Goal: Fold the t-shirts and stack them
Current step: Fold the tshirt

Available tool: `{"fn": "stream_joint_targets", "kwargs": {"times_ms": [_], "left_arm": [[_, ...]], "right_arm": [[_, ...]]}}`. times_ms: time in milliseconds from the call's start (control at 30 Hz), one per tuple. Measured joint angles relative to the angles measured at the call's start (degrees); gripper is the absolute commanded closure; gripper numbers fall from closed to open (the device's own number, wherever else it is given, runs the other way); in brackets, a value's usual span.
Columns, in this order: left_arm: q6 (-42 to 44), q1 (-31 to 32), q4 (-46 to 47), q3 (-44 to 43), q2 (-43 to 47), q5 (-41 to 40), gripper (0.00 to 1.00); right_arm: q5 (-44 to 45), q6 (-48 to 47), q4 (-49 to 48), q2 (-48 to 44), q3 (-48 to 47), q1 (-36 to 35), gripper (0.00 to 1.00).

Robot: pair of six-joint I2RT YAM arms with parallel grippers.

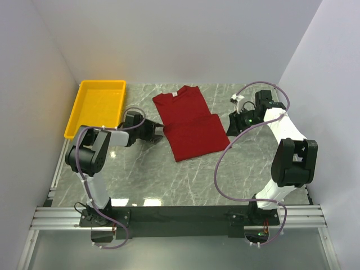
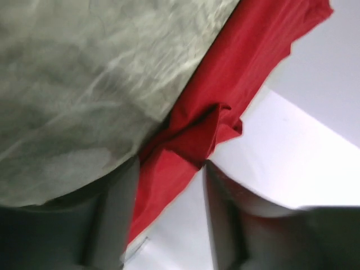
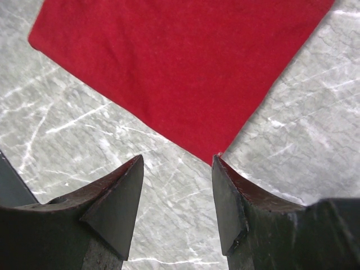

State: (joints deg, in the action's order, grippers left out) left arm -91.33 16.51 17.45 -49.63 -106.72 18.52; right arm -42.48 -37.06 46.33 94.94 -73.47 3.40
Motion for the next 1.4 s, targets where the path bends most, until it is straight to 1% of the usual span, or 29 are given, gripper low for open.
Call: {"fn": "stream_joint_targets", "kwargs": {"times_ms": [33, 133, 233, 300, 400, 500, 600, 733, 833, 1000, 1133, 1233, 1333, 1400], "left_arm": [[0.96, -0.09, -1.57, -0.83, 0.11, -0.61, 0.33], [4.28, -0.22, -7.06, -3.69, 2.03, -2.95, 0.29], [9.2, -0.33, -12.61, -6.97, 6.69, -5.88, 0.29], [12.87, -0.37, -14.91, -8.57, 10.19, -6.93, 0.29], [18.25, 0.07, -17.27, -9.66, 15.45, -6.95, 0.29], [23.71, 2.51, -20.94, -9.57, 18.82, -7.08, 0.3], [26.38, 10.23, -22.73, -6.86, 20.57, -8.0, 0.31], [24.13, 22.05, -22.8, 2.99, 22.58, -8.31, 0.32], [19.96, 26.73, -23.08, 8.85, 22.49, -9.64, 0.32], [14.36, 27.85, -22.84, 9.75, 21.9, -13.94, 0.3], [11.21, 27.82, -22.86, 7.85, 19.74, -17.05, 0.29], [9.44, 27.82, -22.82, 6.38, 17.53, -18.71, 0.31], [7.45, 27.71, -22.4, 5.18, 14.62, -19.39, 0.4], [6.38, 27.47, -22.23, 3.58, 13.0, -19.8, 0.48]], "right_arm": [[0.2, -0.39, 0.0, 0.0, 0.0, 0.0, 0.41], [1.11, -1.99, 0.09, 0.0, 0.0, 0.0, 0.39], [1.7, -5.22, 0.83, 0.0, 0.0, 0.0, 0.36], [1.92, -8.59, 1.79, 0.0, 0.11, 0.0, 0.35], [1.9, -16.74, 4.24, -0.07, 1.09, -0.28, 0.34], [2.25, -26.38, 6.62, -0.42, 3.41, -0.79, 0.33], [3.26, -34.6, 7.58, -0.94, 6.23, -1.99, 0.32], [6.05, -41.46, 6.99, -1.29, 9.42, -4.81, 0.31], [8.41, -43.25, 4.7, -1.31, 11.3, -7.04, 0.31], [11.47, -43.52, 0.09, -1.25, 12.17, -9.18, 0.31], [12.98, -43.21, -3.08, -0.63, 12.17, -9.27, 0.31], [13.38, -42.88, -4.11, -0.28, 12.17, -9.27, 0.31], [13.73, -42.45, -4.9, -0.13, 12.17, -9.27, 0.31], [13.97, -42.29, -5.27, -0.13, 12.17, -9.27, 0.31]]}}
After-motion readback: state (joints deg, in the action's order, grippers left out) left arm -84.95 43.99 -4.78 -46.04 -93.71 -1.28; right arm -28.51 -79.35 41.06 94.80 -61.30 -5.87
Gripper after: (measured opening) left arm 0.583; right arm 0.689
